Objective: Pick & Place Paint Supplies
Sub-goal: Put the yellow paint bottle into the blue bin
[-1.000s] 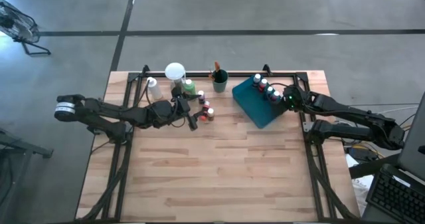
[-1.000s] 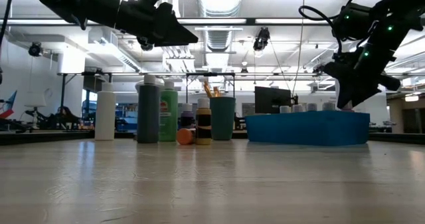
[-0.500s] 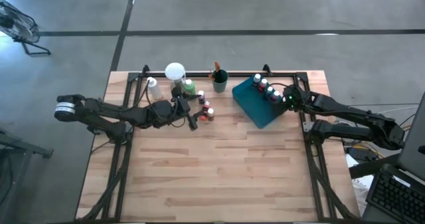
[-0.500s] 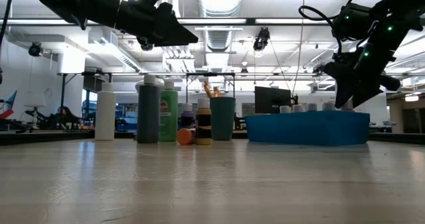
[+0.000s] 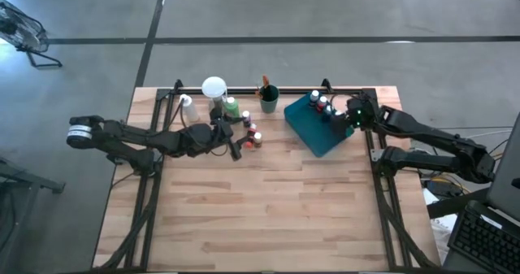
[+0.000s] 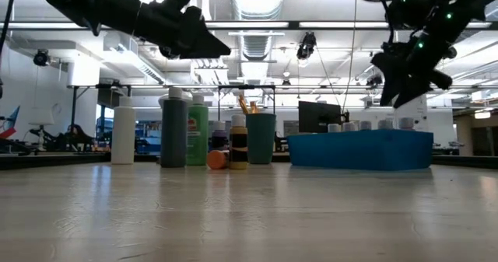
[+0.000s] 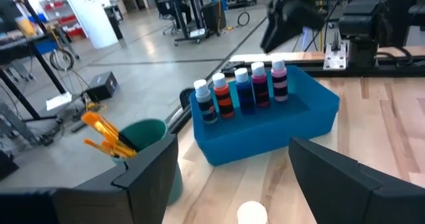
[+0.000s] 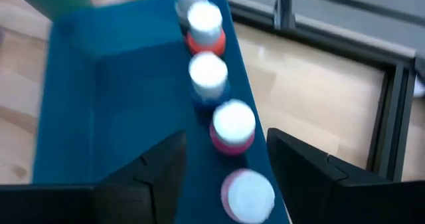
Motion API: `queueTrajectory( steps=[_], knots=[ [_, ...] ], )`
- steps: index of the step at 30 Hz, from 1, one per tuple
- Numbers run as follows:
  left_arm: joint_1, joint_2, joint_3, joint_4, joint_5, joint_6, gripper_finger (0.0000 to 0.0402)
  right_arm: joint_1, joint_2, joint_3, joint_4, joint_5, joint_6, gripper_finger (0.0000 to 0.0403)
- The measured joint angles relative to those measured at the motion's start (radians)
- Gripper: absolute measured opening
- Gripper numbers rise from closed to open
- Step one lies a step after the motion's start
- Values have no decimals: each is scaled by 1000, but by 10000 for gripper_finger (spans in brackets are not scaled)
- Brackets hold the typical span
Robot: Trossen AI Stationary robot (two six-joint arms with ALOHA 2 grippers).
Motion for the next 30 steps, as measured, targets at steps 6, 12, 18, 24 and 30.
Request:
queueTrajectory(
  steps=[6,12,18,24,30],
  knots=[
    [0,0,0,-130,1,-45,292,8,-1,103,-5,-36,-83,184],
    [0,1,0,-288,47,-55,292,41,-1,184,-4,-100,-145,168],
    [-3,52,-2,-331,97,-62,291,87,-1,206,64,-107,-176,159],
    [-3,183,-2,-283,101,-68,291,131,1,205,129,-110,-192,148],
    [-1,311,7,-98,90,-59,291,153,1,205,141,-109,-192,140]
  ],
)
